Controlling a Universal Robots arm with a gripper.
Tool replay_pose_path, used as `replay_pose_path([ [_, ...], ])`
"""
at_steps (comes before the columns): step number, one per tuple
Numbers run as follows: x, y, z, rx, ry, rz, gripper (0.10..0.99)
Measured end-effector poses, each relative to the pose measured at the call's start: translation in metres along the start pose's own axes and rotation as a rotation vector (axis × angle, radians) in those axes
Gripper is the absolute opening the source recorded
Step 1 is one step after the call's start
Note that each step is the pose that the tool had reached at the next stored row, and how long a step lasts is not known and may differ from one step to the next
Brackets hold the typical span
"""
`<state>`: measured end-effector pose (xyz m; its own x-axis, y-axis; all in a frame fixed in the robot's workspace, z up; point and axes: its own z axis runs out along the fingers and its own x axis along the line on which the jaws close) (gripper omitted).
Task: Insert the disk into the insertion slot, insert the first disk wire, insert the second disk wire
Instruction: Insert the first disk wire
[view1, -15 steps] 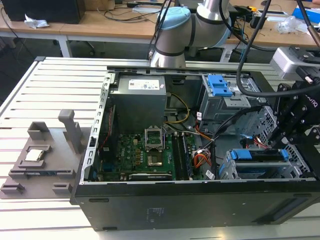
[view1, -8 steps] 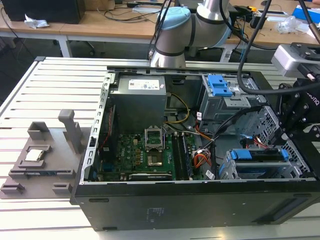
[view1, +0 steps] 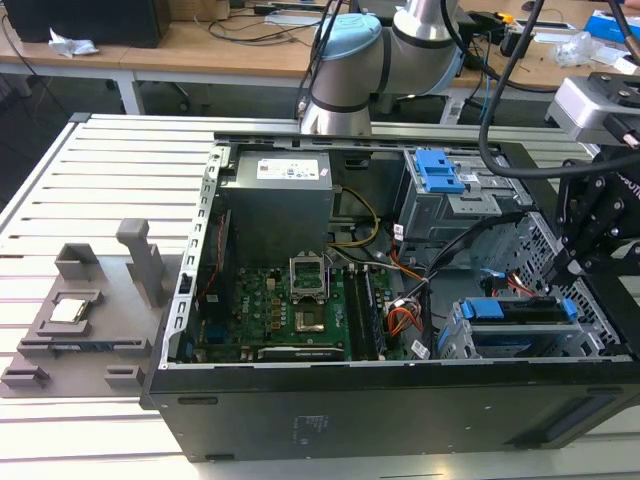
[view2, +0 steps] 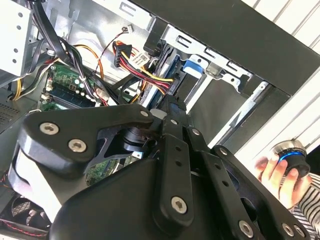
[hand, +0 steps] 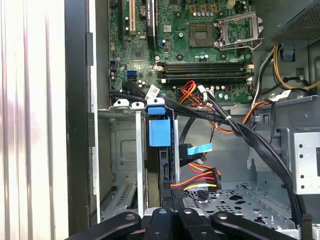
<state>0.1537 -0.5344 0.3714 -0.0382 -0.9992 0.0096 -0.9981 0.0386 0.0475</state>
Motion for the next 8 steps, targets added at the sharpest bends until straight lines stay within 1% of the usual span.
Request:
replay_pose_path([
  [8, 0.0000, 0.0000, -0.0002, 0.000, 0.0000, 0.000, 0.106],
])
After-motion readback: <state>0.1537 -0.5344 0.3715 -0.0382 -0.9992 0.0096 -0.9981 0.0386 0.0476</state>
